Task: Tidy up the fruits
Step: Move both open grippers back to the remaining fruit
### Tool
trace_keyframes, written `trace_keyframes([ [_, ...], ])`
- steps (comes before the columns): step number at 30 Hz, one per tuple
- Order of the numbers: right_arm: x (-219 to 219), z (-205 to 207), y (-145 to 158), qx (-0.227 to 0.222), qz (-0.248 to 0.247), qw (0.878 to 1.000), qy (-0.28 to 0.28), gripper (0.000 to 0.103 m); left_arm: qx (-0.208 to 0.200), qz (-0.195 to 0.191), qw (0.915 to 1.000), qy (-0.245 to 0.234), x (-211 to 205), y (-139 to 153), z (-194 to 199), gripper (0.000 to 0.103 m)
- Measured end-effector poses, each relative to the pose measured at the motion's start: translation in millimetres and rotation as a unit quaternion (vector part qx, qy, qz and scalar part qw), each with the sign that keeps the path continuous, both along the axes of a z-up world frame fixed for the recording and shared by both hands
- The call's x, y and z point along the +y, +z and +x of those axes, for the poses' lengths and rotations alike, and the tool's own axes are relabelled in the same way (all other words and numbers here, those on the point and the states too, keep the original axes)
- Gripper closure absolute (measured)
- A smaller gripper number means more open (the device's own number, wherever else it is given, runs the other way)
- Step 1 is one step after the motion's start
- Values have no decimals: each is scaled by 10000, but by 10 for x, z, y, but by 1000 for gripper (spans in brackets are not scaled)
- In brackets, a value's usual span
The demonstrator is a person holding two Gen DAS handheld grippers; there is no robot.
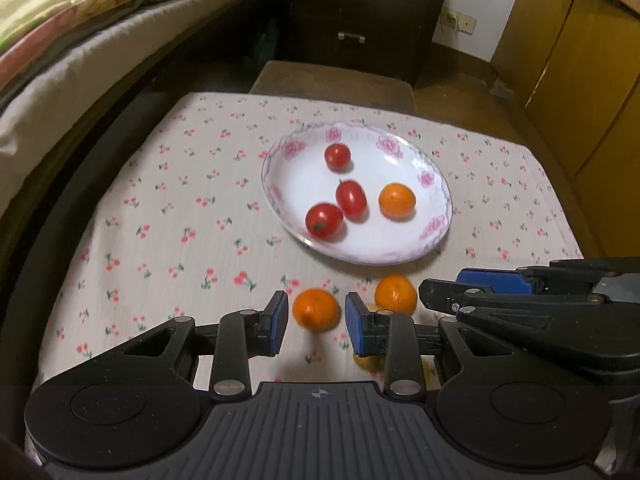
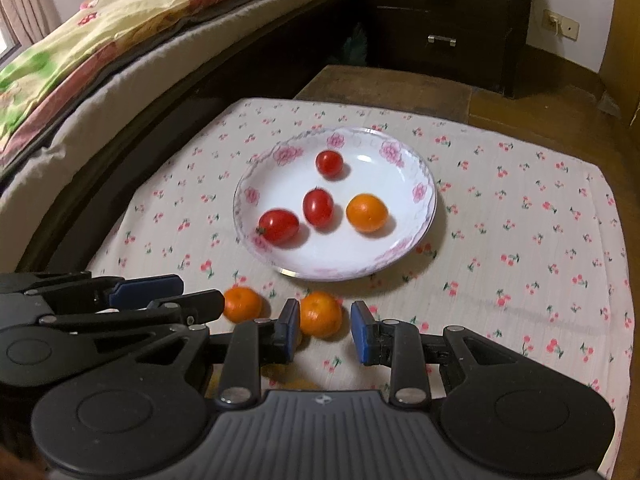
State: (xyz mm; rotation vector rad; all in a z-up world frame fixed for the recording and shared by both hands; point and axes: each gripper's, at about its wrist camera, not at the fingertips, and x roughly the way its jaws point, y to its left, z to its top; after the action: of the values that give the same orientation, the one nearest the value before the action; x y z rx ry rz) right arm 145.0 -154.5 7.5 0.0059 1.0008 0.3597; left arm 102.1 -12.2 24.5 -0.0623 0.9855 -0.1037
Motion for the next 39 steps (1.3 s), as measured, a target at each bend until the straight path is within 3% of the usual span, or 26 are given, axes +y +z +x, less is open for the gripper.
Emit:
trace_keyframes([
  [13,-42,-233,-159,356,-76,9993,114,73,308,-95,9994,-136,-15,-168,-244,62],
  [27,-158,-237,-299,659,-108,9978,-20,72,607,-230,9978,-113,-74,-371,-227,57],
  [39,-164,-195,-313,673,-39,9977,-28,69,561,-101,9983,-104,-78,-399,-230,64],
])
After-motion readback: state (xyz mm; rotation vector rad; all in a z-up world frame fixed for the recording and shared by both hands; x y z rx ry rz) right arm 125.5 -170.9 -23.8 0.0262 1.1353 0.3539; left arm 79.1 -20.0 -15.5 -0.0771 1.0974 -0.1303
